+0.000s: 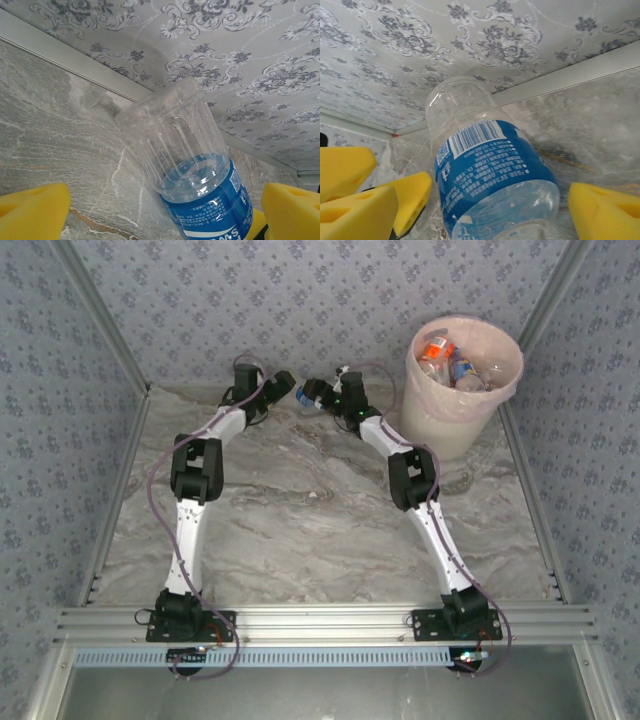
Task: Put the plastic bottles in the bin
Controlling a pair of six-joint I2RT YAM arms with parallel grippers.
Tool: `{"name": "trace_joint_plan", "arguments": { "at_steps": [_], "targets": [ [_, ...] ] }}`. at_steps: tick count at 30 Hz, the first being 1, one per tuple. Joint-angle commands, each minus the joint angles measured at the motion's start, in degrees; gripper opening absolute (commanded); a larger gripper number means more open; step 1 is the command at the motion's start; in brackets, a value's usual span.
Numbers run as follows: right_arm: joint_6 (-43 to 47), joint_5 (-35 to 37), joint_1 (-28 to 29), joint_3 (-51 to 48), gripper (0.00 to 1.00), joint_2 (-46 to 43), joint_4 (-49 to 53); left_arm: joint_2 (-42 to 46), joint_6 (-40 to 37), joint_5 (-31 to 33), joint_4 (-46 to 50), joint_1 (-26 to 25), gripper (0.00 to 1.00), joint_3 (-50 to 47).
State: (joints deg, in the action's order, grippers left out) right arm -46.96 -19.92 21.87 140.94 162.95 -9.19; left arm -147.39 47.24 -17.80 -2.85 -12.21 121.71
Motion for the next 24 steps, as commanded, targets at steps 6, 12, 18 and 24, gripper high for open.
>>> {"name": "trace_joint_plan", "arguments": {
  "at_steps": [6,12,18,24],
  "targets": [
    [-8.4,-0.9,0.8,-6.7,0.78,-1.2,-7.2,-1.1,0.5,-1.5,1.3,0.5,0.98,2.2],
    [-4.0,-4.2,1.3,-7.5,0.75,-2.5,-5.1,-2.3,-0.1,-3.6,5.0,0.4,0.98,5.7],
    [-0.5,-7.4,2.3,-6.6,0.71,-3.0,-4.9,-3.9,-0.8,-9.3,6.9,-0.5,0.98,9.2],
    [0.2,-9.0,3.3,-5.9,0.58,-3.4,-1.3,-3.3,-1.3,-11.6,9.2,-1.8,0.98,9.6]
  ]
}}
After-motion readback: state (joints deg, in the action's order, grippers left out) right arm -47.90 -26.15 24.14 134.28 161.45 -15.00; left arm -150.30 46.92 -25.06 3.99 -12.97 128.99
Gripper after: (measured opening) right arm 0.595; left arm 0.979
